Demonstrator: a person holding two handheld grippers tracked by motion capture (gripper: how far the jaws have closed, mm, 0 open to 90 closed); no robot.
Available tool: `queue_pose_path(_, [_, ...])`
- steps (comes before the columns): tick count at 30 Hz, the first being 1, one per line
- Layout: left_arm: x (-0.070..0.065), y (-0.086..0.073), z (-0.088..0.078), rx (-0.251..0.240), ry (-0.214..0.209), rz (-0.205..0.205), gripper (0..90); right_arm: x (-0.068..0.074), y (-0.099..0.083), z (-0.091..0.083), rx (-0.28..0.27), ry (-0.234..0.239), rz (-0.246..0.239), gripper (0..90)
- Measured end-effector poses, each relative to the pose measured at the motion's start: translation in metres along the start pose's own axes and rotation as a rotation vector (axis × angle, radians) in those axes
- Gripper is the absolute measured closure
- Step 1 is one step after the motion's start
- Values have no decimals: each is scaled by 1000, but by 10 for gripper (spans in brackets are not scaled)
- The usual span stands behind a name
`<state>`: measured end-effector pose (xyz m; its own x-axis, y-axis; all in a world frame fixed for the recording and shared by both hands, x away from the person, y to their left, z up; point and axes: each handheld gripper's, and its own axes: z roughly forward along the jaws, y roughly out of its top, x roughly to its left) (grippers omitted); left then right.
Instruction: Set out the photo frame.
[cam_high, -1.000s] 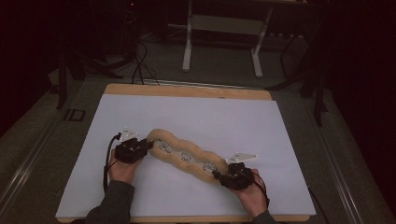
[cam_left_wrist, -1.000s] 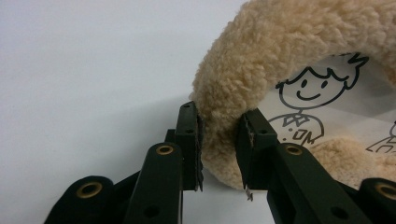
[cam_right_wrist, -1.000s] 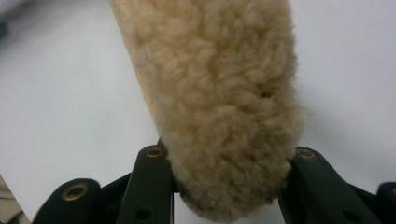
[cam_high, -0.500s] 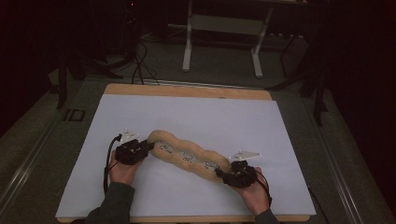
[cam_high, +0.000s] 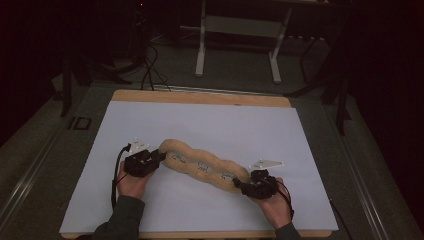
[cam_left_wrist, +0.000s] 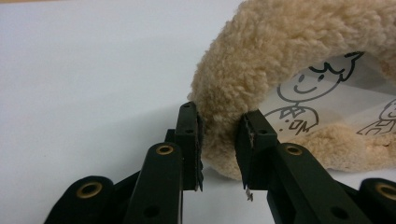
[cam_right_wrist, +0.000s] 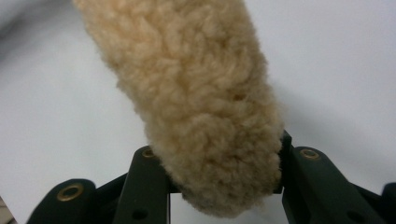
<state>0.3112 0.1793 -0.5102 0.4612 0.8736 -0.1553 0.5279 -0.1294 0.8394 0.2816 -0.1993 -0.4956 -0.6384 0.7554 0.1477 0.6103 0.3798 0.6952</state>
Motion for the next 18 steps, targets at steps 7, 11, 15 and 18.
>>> queue_pose_path(7, [-2,1,-2,-20,7,8,730,-3,2,-2,-7,2,7,629])
queue_pose_path(11, [-4,2,-3,-33,11,13,730,-5,3,-3,-6,0,10,626])
queue_pose_path(15, [-6,3,-4,-46,12,22,730,-8,5,-5,-12,-4,12,623])
queue_pose_path(18, [-7,3,-6,-54,17,24,729,-9,6,-6,-14,-6,14,620])
